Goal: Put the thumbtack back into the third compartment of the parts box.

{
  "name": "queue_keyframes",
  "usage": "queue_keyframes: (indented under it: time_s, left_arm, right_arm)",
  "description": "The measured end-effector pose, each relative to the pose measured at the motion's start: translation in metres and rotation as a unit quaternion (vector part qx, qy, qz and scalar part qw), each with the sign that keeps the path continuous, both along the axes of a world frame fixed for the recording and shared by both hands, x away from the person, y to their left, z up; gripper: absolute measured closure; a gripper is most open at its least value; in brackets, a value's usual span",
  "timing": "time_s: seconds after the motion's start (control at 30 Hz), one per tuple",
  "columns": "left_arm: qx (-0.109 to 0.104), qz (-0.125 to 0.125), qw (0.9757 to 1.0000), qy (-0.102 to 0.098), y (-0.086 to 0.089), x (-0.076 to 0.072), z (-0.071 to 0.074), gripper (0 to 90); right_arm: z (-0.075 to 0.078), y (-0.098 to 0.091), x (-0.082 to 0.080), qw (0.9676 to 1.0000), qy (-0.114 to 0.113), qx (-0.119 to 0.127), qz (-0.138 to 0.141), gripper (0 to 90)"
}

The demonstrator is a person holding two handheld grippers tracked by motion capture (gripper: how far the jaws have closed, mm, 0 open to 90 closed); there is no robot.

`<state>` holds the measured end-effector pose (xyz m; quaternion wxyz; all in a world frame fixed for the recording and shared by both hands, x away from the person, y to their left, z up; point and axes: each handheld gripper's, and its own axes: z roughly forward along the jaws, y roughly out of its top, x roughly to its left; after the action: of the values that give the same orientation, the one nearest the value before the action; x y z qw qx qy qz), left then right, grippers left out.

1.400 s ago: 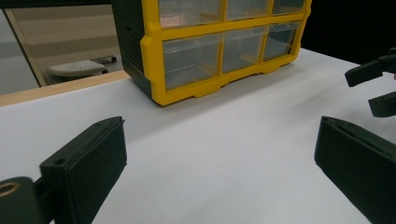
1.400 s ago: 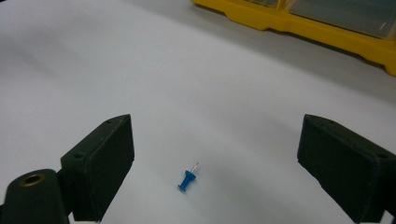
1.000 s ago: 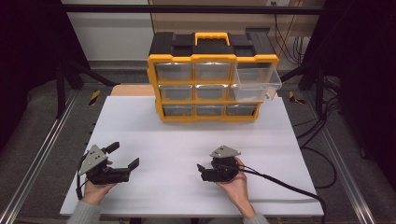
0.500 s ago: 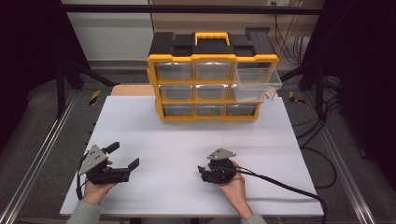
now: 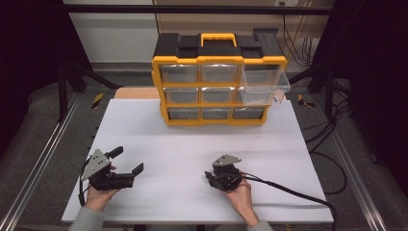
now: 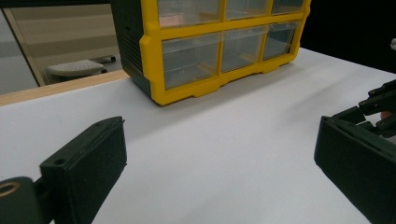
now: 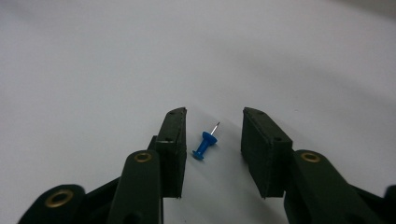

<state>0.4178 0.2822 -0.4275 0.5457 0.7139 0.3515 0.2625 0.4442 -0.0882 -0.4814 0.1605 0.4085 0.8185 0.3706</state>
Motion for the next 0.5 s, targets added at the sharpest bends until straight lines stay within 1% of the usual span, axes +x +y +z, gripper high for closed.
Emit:
queue_keyframes:
  time_s: [0.07, 0.23, 0.33, 0.5]
  left_arm:
    - [0.000, 0.000, 1.0000, 0.000, -0.0001, 0.0000, 0.0000, 1.9]
    - [0.000, 0.000, 1.0000, 0.000, 0.0001, -0.0001, 0.0001, 1.9]
    - [0.000, 0.000, 1.0000, 0.000, 0.0000, 0.0000, 0.0001, 1.9]
    - [0.000, 0.000, 1.0000, 0.000, -0.0001, 0.0000, 0.0000, 1.9]
  right_arm:
    - [-0.0001, 0.0006, -0.0004, 1.0000, 0.006, -0.001, -0.003, 64.0]
    - [-0.0008, 0.0011, -0.0006, 1.0000, 0.003, 0.000, -0.002, 69.5]
    - [-0.0010, 0.0006, -0.0010, 1.0000, 0.000, -0.004, 0.004, 71.2]
    - [-0.0016, 0.0009, -0.0016, 1.0000, -0.005, -0.006, 0.003, 74.9]
